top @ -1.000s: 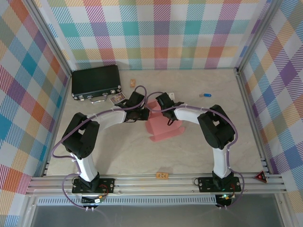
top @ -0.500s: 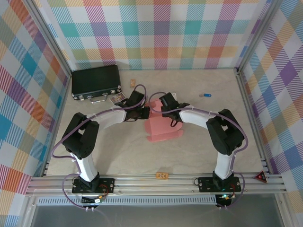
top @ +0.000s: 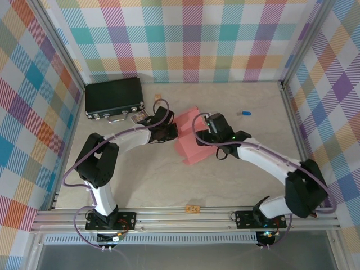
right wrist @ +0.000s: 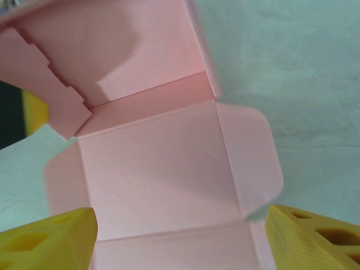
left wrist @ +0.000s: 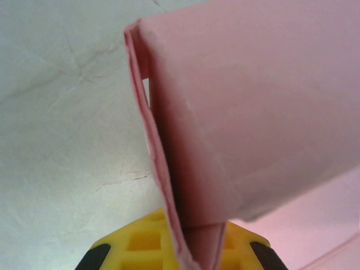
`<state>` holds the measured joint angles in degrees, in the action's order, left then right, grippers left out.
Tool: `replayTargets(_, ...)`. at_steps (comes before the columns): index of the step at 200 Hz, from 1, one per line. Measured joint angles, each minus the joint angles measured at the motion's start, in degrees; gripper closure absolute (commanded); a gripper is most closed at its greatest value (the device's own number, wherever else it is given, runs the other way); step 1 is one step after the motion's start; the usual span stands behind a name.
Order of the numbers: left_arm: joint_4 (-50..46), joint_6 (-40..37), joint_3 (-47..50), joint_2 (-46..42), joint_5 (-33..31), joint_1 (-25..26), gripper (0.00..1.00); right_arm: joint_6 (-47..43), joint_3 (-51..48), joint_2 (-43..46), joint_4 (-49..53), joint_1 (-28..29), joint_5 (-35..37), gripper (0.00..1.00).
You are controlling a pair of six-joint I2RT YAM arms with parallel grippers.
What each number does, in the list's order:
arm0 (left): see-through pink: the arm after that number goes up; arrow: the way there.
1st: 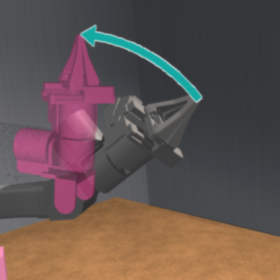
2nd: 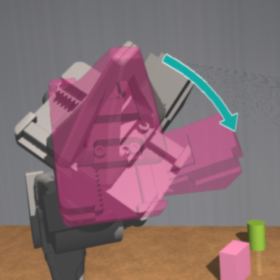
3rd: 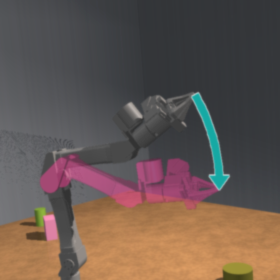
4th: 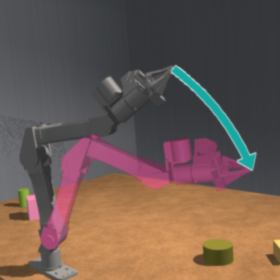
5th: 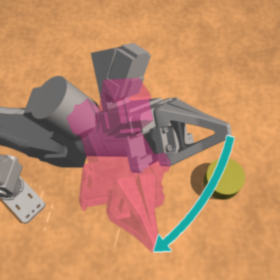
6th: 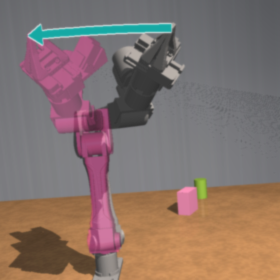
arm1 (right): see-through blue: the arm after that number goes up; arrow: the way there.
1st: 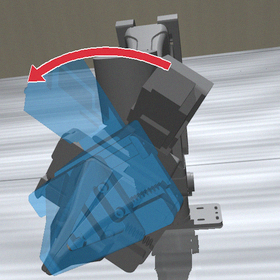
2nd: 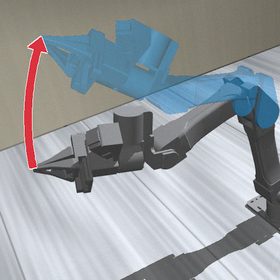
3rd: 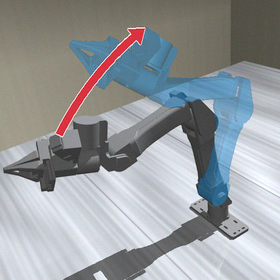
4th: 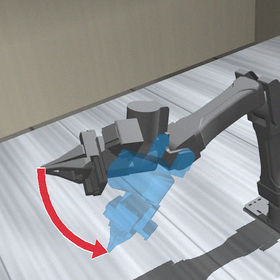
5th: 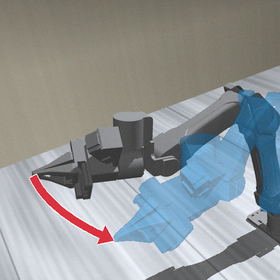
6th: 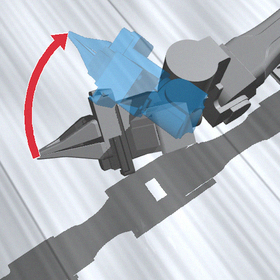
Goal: Fold the paper box
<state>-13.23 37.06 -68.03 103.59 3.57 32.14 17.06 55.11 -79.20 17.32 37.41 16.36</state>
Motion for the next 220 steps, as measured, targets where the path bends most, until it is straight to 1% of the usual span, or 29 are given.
replayTargets(31, 4.2, 13.1, 4.9, -4.3, 2.5, 0.1, 1.00, 0.2, -0.1, 7.5, 4.7, -1.8, 0.7, 0.22)
replayTargets(56, 9.3, 25.2, 9.1, -7.5, 4.9, 0.9, 1.00, 0.7, 0.2, 12.2, 9.5, -5.7, 1.9, 0.23)
replayTargets(95, 14.2, 43.3, 13.4, -8.3, 7.1, 4.1, 1.00, 1.8, 1.4, 15.2, 15.4, -12.4, 1.1, 0.23)
replayTargets(119, 16.5, 53.5, 17.6, -8.9, 7.5, 6.7, 1.00, 2.0, 1.5, 16.0, 17.5, -14.4, 0.2, 0.23)
replayTargets(145, 17.7, 61.7, 20.6, -10.1, 6.9, 9.0, 1.00, 2.0, 1.5, 16.0, 18.6, -14.6, -1.0, 0.23)
replayTargets(186, 24.1, 72.9, 24.5, -10.9, 6.6, 11.7, 1.00, 2.2, 1.5, 16.0, 18.8, -14.6, -2.2, 0.23)
replayTargets(200, 26.4, 75.8, 25.5, -10.9, 6.6, 12.3, 1.00, 2.3, 1.5, 15.9, 18.8, -14.6, -2.4, 0.23)
replayTargets(220, 30.6, 75.8, 26.9, -10.2, 6.7, 13.1, 1.00, 2.4, 1.5, 15.6, 18.8, -14.8, -2.6, 0.23)
